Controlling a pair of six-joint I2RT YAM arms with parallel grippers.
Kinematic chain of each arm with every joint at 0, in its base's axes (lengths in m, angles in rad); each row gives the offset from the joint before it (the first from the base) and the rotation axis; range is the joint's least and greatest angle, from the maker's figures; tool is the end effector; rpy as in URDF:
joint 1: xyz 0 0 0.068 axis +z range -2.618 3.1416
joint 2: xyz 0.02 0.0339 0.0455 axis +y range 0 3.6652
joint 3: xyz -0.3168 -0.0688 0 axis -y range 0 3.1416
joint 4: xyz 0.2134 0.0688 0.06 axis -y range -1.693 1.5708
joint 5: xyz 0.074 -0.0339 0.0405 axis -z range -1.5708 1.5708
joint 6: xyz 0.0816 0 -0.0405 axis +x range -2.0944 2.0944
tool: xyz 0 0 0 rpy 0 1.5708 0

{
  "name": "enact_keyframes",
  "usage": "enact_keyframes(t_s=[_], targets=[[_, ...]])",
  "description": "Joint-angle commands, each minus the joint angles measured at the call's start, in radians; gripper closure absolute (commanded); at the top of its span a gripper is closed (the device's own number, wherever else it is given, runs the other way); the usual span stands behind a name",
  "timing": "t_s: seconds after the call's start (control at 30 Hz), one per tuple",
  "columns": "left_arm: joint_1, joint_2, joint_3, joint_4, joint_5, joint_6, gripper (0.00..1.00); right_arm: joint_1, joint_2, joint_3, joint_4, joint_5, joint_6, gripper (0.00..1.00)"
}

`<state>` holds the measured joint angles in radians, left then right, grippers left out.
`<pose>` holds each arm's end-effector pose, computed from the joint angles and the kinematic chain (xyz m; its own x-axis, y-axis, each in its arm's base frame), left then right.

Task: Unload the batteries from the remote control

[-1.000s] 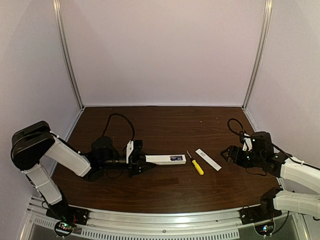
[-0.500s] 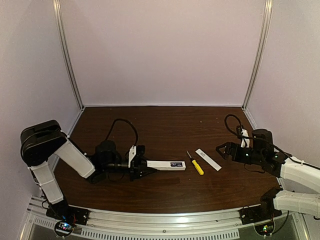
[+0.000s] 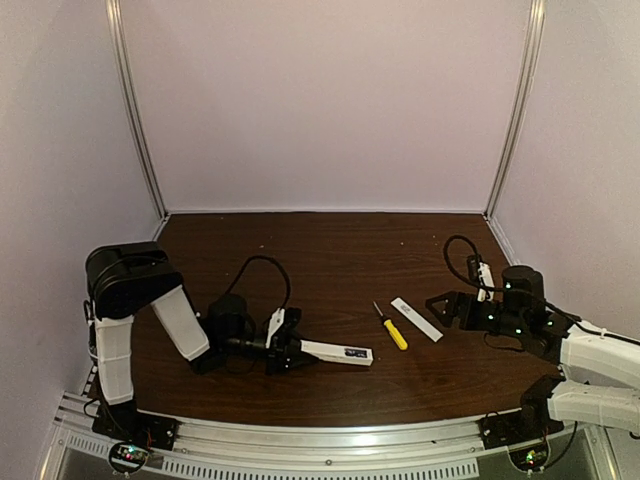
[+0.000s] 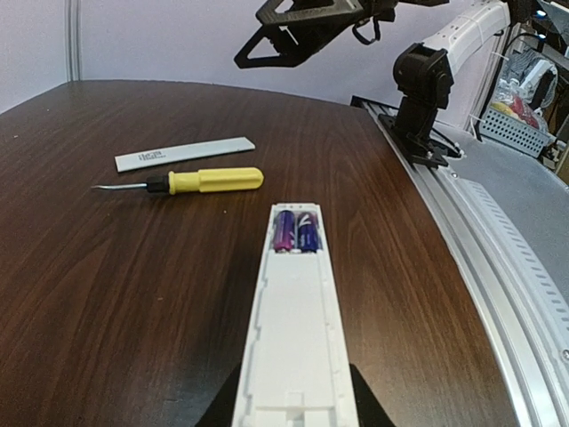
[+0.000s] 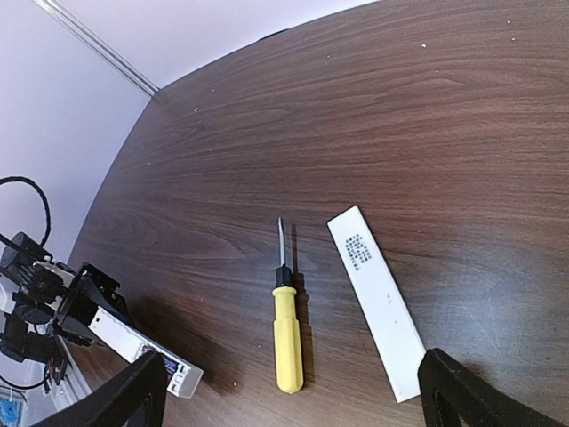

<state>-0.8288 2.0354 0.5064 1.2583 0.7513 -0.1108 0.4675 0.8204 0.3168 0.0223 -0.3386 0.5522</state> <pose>0.2019 -0.3027 0.1503 -0.2883 0.1949 -0.9375 0.9571 0.0308 -0.2880 0.1249 0.0934 0.2249 -0.7127 0.1945 -0.6740 -0.3689 0.7133 0.5959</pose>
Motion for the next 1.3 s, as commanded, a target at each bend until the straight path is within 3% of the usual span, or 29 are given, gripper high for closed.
enact_keyframes(t_s=[0.0, 0.47, 0.7, 0.8, 0.87, 1.07, 1.27], targets=[[0.008, 0.04, 0.037, 0.111, 0.035, -0.008, 1.0, 0.014, -0.002, -0.008, 0.025, 0.028, -0.012, 0.0], [-0.003, 0.109, 0.091, -0.019, -0.002, 0.094, 1.0, 0.044, 0.016, 0.007, 0.01, 0.053, -0.022, 0.0], [-0.004, 0.118, 0.105, -0.106, -0.004, 0.163, 0.93, 0.049, 0.025, 0.014, 0.006, 0.065, -0.02, 0.0], [-0.004, 0.118, 0.102, -0.114, -0.001, 0.173, 0.87, 0.051, 0.029, 0.019, 0.006, 0.067, -0.017, 0.0], [-0.004, 0.118, 0.095, -0.113, -0.009, 0.174, 0.75, 0.053, 0.033, 0.021, 0.008, 0.069, -0.015, 0.0], [-0.004, 0.101, 0.081, -0.132, -0.034, 0.18, 0.54, 0.063, 0.064, 0.039, 0.012, 0.072, -0.015, 0.0], [-0.004, 0.061, 0.057, -0.161, -0.065, 0.206, 0.41, 0.074, 0.103, 0.072, 0.006, 0.077, -0.018, 0.0]])
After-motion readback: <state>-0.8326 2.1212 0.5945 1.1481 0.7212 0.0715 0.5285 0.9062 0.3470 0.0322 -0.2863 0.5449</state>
